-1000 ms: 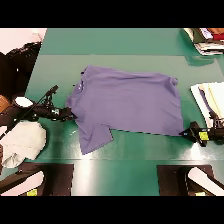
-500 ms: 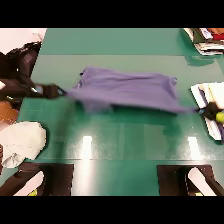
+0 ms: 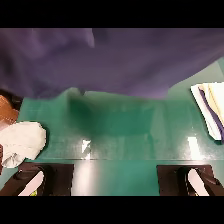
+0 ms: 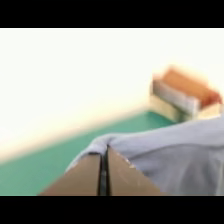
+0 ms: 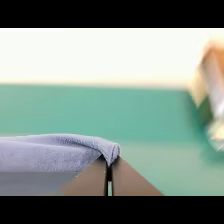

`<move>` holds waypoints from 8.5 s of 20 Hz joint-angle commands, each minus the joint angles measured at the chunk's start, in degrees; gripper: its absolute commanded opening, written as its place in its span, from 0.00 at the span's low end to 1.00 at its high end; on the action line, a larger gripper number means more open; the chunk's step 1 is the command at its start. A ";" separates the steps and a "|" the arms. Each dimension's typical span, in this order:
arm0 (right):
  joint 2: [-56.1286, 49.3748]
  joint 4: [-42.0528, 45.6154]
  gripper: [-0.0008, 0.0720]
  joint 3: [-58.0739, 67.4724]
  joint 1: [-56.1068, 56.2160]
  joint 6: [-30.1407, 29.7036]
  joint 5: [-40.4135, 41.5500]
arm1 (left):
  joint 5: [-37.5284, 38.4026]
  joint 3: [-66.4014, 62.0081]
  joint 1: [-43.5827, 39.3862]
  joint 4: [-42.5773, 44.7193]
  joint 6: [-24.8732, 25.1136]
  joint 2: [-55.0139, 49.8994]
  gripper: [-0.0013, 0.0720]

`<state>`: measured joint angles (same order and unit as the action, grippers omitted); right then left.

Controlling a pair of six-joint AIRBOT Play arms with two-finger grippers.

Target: Fold the shirts.

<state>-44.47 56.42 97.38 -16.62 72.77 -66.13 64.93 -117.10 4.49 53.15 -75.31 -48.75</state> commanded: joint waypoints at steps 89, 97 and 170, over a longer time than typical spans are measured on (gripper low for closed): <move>-24.02 9.75 0.60 -28.26 6.21 3.69 -15.13 | 0.31 101.11 1.31 -8.66 -5.44 4.24 0.05; -13.84 12.11 0.65 -61.66 -11.45 3.65 -16.15 | 3.52 94.73 1.31 -8.83 -2.23 4.24 0.05; -69.85 -11.80 0.03 0.35 8.87 -5.33 -24.37 | -15.65 39.95 -22.08 -4.35 -2.73 -40.96 0.05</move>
<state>-113.97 45.71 94.54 -9.58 68.60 -87.66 52.25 -76.53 -15.97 48.97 -76.40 -88.84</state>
